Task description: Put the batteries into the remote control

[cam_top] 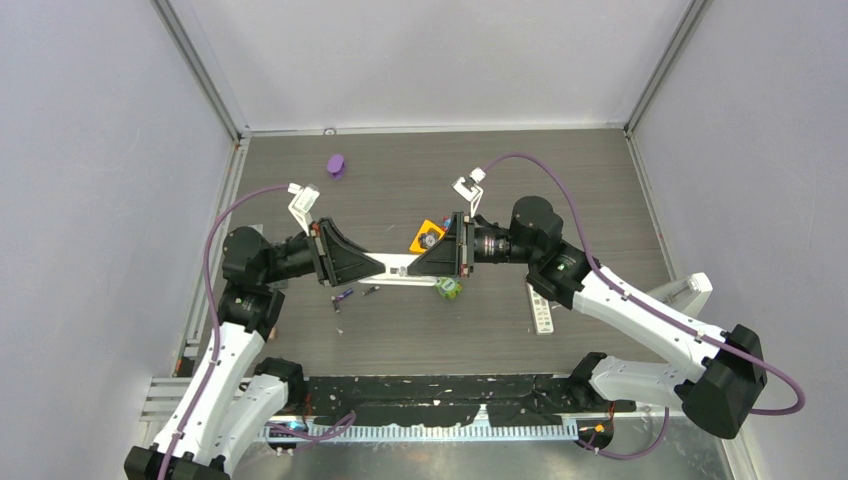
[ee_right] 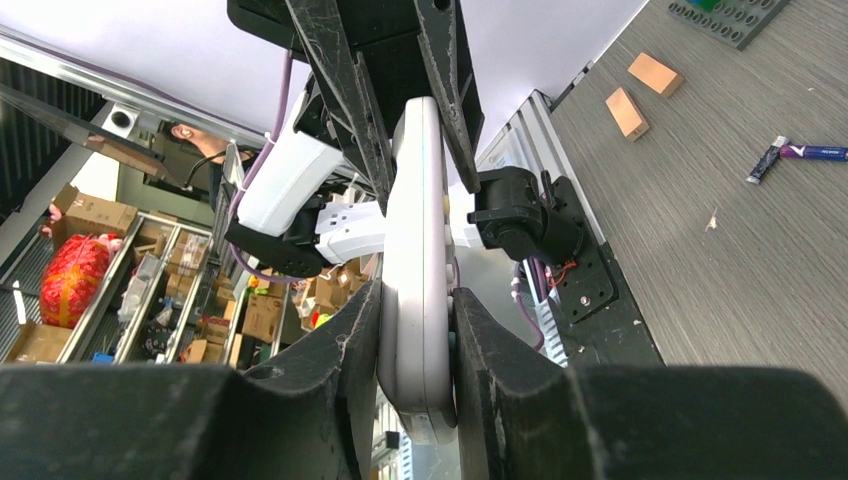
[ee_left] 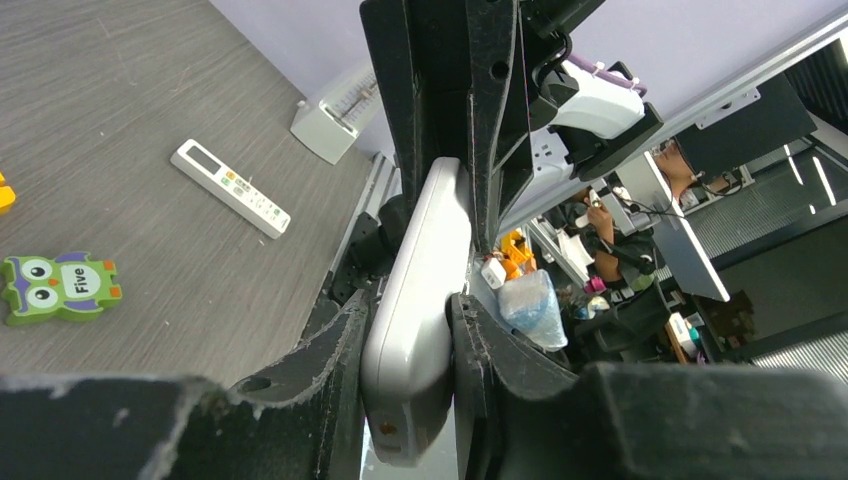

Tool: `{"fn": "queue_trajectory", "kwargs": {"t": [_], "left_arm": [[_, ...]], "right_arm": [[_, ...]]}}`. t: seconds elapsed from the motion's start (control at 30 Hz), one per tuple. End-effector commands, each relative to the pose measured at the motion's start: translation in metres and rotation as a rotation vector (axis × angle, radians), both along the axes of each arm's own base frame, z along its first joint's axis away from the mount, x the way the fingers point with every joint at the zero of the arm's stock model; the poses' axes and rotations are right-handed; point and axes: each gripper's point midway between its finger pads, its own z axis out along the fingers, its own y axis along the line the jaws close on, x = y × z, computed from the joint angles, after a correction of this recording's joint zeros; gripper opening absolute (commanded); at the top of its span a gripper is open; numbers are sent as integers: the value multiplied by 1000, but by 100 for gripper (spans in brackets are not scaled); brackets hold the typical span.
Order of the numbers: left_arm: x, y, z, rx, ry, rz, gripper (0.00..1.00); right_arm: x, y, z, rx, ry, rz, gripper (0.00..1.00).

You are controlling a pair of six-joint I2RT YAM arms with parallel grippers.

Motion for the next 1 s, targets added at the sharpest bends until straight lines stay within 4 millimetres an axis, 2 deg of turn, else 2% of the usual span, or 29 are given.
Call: {"fn": "queue_trajectory", "kwargs": {"t": [0.0,0.03,0.07,0.1,0.13,0.17,0.23,0.27,0.3,0.33,0.37,0.43,0.53,0.67,0.87,0.97], "left_arm": [[-3,1,3,-4,-63,-16,0],[-2,1,2,-3,-56,-9,0],[0,1,0,0,-48,1,0],[2,1,-3,5,-36,16,0],[6,1,-7,13,-14,36,0],[10,2,-12,23,6,54,0],[18,2,-26,43,67,95,0],[23,3,-34,51,98,121,0],[27,3,-42,60,129,145,0],[31,3,-52,68,163,170,0],[35,2,-62,73,198,192,0],[38,-2,-80,80,256,213,0],[41,-12,-105,89,334,227,0],[43,-20,-132,101,412,249,0],[48,-10,-187,175,509,356,0],[46,-8,-207,206,534,368,0]], "right_arm": [[4,-1,13,38,-14,-18,9],[5,-1,11,31,-12,-25,19],[8,-2,8,14,-14,-43,24],[10,-3,6,6,-17,-55,37],[13,-5,3,-15,-30,-84,45],[20,-7,1,-30,-38,-129,61],[30,-15,-7,-87,-63,-211,75],[32,-22,-16,-144,-66,-242,78],[42,-28,-18,-177,-75,-316,83],[45,-36,-32,-243,-67,-348,85],[55,-45,-38,-283,-75,-427,86],[62,-59,-59,-373,-50,-503,86],[63,-67,-88,-457,-14,-536,79],[52,-57,-125,-538,25,-508,69],[34,-34,-177,-606,97,-442,51],[32,-27,-189,-618,119,-415,47]]}}
